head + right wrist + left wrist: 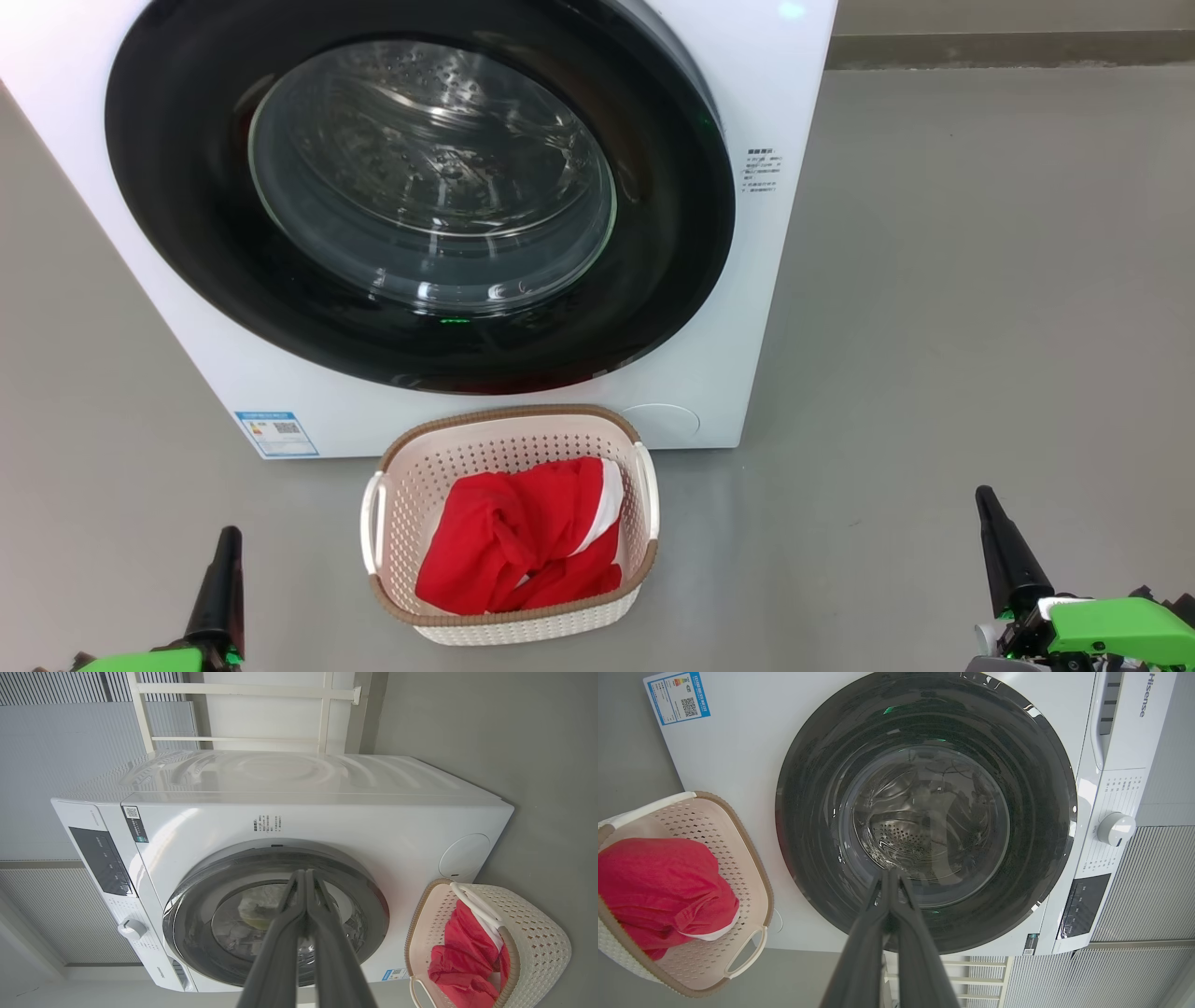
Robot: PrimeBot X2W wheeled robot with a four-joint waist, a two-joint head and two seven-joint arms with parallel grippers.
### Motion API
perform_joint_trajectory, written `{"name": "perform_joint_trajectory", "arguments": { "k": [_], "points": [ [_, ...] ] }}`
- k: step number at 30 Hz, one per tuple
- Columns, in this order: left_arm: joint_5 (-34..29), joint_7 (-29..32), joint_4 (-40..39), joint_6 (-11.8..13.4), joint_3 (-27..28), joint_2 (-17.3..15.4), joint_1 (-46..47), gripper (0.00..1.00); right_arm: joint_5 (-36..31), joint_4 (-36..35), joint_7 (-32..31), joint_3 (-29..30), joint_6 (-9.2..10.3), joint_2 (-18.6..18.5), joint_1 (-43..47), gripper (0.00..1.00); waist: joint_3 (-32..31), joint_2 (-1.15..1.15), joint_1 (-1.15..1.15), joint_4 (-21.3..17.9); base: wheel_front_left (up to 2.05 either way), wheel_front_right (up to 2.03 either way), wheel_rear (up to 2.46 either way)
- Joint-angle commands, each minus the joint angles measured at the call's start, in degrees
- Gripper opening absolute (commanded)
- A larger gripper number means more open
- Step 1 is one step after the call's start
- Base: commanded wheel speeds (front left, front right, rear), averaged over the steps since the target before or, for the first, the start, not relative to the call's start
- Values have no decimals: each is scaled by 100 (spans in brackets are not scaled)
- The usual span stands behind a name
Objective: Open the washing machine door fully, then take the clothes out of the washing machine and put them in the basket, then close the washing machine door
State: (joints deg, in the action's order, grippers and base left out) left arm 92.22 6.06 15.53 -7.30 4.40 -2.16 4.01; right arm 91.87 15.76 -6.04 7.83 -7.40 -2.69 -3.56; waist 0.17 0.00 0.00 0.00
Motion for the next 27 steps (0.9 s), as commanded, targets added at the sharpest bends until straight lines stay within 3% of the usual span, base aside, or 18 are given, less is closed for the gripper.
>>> {"name": "perform_joint_trajectory", "arguments": {
  "k": [1, 27],
  "points": [
    [5, 33, -150, -19, 200, -85, 216, 0, 27, -174, -47, -128, -9, -22, -262, 0, 0, 0, 0, 0, 0, 0, 0],
    [0, 38, -150, -19, 206, -80, 217, 0, 25, -174, -48, -126, -9, -21, -262, 0, 0, 0, 0, 0, 0, 0, 0]
  ]
}}
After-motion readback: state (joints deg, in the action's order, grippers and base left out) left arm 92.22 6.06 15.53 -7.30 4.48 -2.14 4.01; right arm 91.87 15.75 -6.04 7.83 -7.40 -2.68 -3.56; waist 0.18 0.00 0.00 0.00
